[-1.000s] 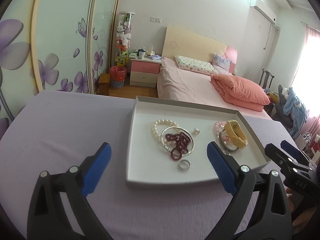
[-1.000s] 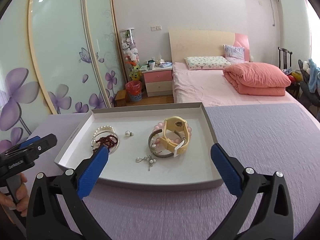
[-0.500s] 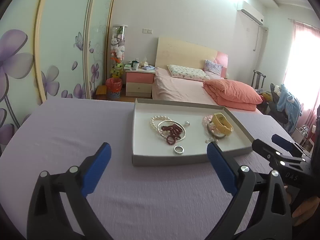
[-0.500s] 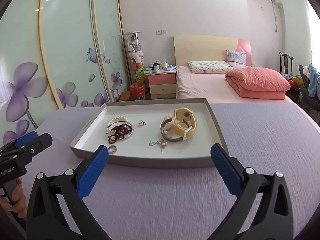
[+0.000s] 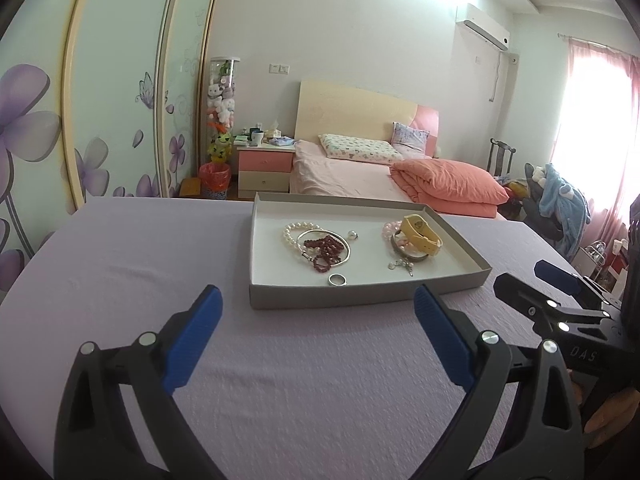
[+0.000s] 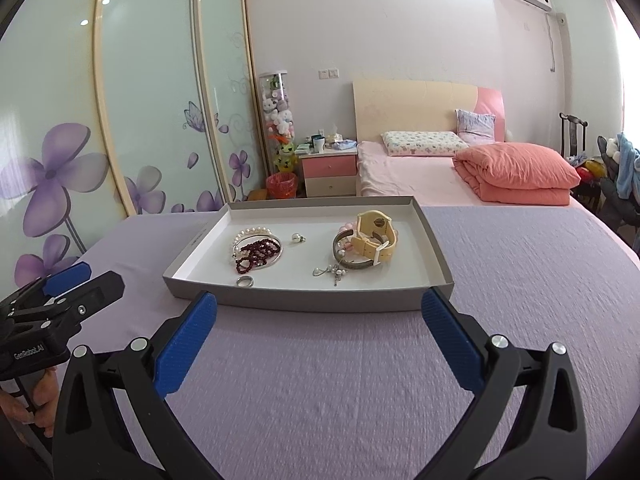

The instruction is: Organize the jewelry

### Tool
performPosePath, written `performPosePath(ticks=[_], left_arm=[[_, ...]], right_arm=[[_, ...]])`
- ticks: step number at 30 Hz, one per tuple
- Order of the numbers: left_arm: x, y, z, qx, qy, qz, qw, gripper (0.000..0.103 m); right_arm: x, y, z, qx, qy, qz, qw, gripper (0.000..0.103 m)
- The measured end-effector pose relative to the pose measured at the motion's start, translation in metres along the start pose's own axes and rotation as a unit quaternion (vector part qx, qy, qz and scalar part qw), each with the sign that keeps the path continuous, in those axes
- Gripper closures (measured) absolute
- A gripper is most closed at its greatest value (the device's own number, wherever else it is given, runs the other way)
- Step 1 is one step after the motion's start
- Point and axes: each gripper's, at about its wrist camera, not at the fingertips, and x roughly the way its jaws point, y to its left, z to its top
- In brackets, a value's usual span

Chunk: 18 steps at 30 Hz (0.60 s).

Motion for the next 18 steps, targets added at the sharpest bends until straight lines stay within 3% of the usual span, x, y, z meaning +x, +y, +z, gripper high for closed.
performPosePath(ticks=[18], left_arm=[[0.002, -0.006, -0.013, 0.011, -0.003, -0.01, 0.9999, 0.006]], right_arm=[[-0.002, -0.003, -0.012, 0.006, 0.001, 0.0, 1.0, 0.001]])
